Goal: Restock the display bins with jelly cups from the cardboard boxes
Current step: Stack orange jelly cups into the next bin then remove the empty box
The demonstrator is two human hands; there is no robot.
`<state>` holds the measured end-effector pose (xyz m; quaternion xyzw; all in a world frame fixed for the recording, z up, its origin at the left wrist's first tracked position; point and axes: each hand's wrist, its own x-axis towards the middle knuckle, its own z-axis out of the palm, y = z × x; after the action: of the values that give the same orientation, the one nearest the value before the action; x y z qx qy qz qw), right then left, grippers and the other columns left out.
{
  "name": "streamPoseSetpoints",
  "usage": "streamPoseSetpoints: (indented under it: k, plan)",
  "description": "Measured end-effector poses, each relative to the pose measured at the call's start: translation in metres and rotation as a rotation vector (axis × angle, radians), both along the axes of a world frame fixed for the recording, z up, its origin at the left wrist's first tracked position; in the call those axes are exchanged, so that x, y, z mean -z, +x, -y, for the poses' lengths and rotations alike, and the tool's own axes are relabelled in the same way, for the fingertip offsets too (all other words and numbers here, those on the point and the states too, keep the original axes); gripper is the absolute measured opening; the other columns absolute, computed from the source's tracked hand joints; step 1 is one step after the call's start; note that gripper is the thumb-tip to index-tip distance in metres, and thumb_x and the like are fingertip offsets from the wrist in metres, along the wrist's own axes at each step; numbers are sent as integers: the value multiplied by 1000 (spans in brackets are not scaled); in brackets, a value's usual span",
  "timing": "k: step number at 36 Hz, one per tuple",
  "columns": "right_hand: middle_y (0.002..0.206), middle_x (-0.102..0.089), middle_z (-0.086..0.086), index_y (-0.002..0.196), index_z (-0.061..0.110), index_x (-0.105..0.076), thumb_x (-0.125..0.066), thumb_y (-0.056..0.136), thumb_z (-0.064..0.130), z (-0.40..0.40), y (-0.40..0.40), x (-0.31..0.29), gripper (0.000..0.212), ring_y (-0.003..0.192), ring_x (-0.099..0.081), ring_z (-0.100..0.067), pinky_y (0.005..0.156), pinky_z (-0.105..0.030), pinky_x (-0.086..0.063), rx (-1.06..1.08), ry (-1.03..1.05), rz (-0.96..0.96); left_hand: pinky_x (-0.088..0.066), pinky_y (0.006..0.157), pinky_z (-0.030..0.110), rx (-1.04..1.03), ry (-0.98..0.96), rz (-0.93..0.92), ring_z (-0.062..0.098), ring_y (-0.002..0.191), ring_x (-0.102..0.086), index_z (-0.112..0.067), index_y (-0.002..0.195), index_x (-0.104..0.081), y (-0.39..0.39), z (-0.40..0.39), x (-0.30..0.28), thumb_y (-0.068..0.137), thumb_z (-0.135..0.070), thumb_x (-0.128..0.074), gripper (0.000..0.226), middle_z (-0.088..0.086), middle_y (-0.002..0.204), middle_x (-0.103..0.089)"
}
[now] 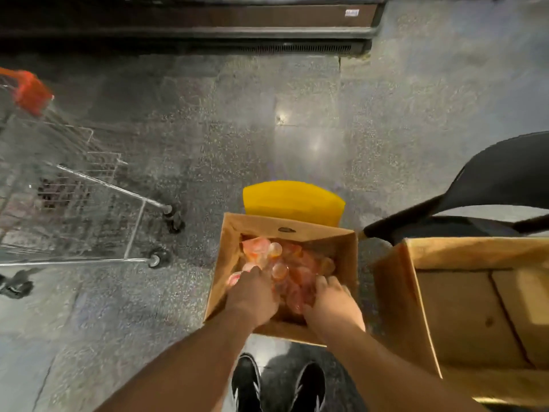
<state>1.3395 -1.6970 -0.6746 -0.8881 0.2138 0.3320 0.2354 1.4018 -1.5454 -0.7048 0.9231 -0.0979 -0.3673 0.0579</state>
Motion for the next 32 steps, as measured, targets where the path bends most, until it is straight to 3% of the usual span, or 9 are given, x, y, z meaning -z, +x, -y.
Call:
streamPoseSetpoints:
  k: [4, 7, 11, 14, 17, 20, 24, 27, 32]
  plan:
    - [145, -43, 0, 147, 27, -37, -44, 101, 41, -4, 16, 62, 49, 128, -43, -26, 105, -39, -41, -49, 0, -26, -47, 101, 40, 35, 34, -29, 27, 122, -49, -21, 139, -43, 16, 11, 60, 92, -36, -56, 51, 6, 129, -51]
    - [147, -42, -2, 149, 28, -35, -44, 100, 39, -6, 23, 100, 51, 131, -43, -28, 108, -40, -38, -95, 18, -104, -44, 105, 40, 79, 52, -68, 29, 128, -42, -24, 147, -36, 24, 16, 98, 91, -24, -57, 60, 6, 140, -43]
    - [131, -53, -7, 132, 25, -50, -53, 96, 28, -14, 28, 141, 36, 114, -55, -29, 97, -38, -50, -191, 17, -164, -23, 121, 47, 225, 133, -176, 41, 150, -12, -33, 160, 8, 32, 18, 138, 96, -21, -54, 91, 13, 167, 3]
    - [122, -60, -7, 127, 20, -59, -62, 93, 19, -21, 30, 164, 34, 109, -60, -27, 90, -36, -53, -237, 16, -247, -10, 124, 49, 313, 194, -216, 43, 152, 11, -35, 158, 16, 37, 19, 160, 97, -19, -58, 97, 12, 165, 26]
    - [123, -61, -8, 126, 16, -60, -65, 94, 14, -22, 33, 174, 33, 112, -60, -26, 89, -33, -51, -271, 59, -300, -5, 123, 55, 409, 287, -206, 44, 152, 12, -31, 160, 8, 41, 22, 176, 96, -24, -61, 95, 14, 165, 20]
    - [130, -58, -10, 130, 15, -56, -54, 100, 12, -25, 30, 179, 30, 118, -58, -27, 98, -35, -48, -281, 54, -242, -5, 122, 62, 476, 334, -215, 49, 150, 14, -27, 160, 11, 40, 21, 194, 99, -32, -54, 90, 19, 164, 22]
    - [148, -42, -9, 145, 25, -40, -39, 106, 26, -28, 27, 185, 40, 135, -42, -28, 113, -40, -35, -249, 38, -103, -10, 123, 60, 373, 260, -226, 48, 151, 12, -29, 161, 6, 36, 18, 205, 104, -27, -45, 77, 18, 166, 18]
    - [153, -36, -10, 149, 24, -34, -47, 102, 21, -26, 27, 183, 49, 140, -37, -31, 115, -43, -33, -301, 43, -141, -9, 122, 57, 344, 231, -184, 47, 151, 11, -30, 161, -1, 37, 19, 200, 105, -23, -42, 70, 17, 166, 12]
    - [149, -37, -9, 148, 25, -34, -66, 90, 14, -23, 35, 166, 67, 132, -45, -30, 107, -43, -45, -328, 37, -153, -23, 118, 49, 308, 207, -83, 41, 146, -13, -30, 154, -18, 38, 20, 190, 101, -21, -47, 61, 16, 159, -12]
